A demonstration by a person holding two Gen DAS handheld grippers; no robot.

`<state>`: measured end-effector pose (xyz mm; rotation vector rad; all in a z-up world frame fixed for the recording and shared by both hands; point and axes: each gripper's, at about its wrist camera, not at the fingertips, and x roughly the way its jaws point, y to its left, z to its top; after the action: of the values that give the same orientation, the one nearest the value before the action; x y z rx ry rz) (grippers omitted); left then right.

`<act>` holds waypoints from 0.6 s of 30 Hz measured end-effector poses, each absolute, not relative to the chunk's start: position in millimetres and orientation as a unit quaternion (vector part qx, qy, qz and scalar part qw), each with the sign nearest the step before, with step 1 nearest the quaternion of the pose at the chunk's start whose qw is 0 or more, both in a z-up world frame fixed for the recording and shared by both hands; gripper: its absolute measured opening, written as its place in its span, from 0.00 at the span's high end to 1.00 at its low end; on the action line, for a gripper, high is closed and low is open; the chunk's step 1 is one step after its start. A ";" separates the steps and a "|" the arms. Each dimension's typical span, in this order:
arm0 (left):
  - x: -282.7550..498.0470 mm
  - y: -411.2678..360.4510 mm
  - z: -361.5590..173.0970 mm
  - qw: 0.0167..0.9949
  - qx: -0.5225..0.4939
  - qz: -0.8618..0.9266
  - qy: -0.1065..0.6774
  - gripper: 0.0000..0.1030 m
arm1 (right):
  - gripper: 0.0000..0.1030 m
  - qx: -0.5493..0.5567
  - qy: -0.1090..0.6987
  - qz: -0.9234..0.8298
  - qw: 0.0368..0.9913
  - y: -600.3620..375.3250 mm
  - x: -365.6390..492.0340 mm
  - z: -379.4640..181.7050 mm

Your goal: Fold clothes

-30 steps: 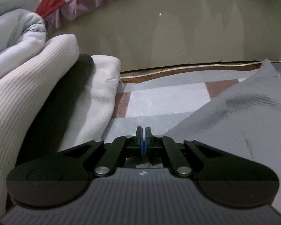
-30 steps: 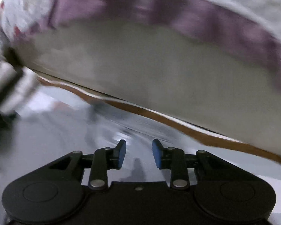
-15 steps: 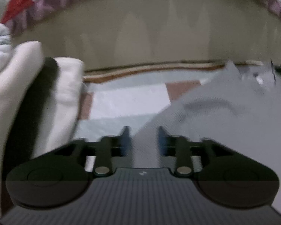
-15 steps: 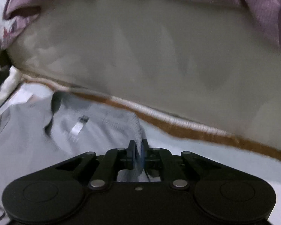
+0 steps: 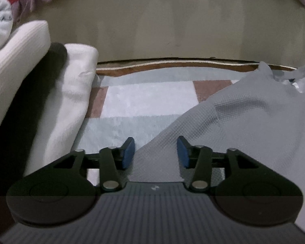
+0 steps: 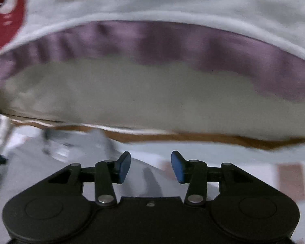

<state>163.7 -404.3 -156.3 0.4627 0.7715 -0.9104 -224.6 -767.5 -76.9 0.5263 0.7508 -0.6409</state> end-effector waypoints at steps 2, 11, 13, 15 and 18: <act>169.5 -403.2 -155.9 0.795 0.200 -0.428 0.380 0.48 | 0.52 0.247 0.373 -0.315 0.837 -768.7 -241.6 -84.3; 154.2 -406.4 -153.7 0.774 0.219 -0.458 0.379 0.82 | 0.48 0.190 0.397 -0.296 0.848 -752.0 -218.1 -113.2; 145.5 -408.9 -150.6 0.778 0.238 -0.458 0.358 0.96 | 0.94 0.125 0.398 -0.308 0.855 -740.6 -205.8 -120.0; 136.3 -411.2 -146.2 0.791 0.259 -0.447 0.327 0.96 | 0.96 0.114 0.387 -0.337 0.851 -740.4 -203.9 -116.5; 133.2 -414.5 -145.5 0.801 0.273 -0.437 0.305 0.96 | 0.97 0.100 0.373 -0.370 0.845 -745.5 -207.3 -112.4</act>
<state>133.2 -414.5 -145.5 0.5846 0.6537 -0.9364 -207.3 -745.5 -112.4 0.2120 0.7869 -0.7809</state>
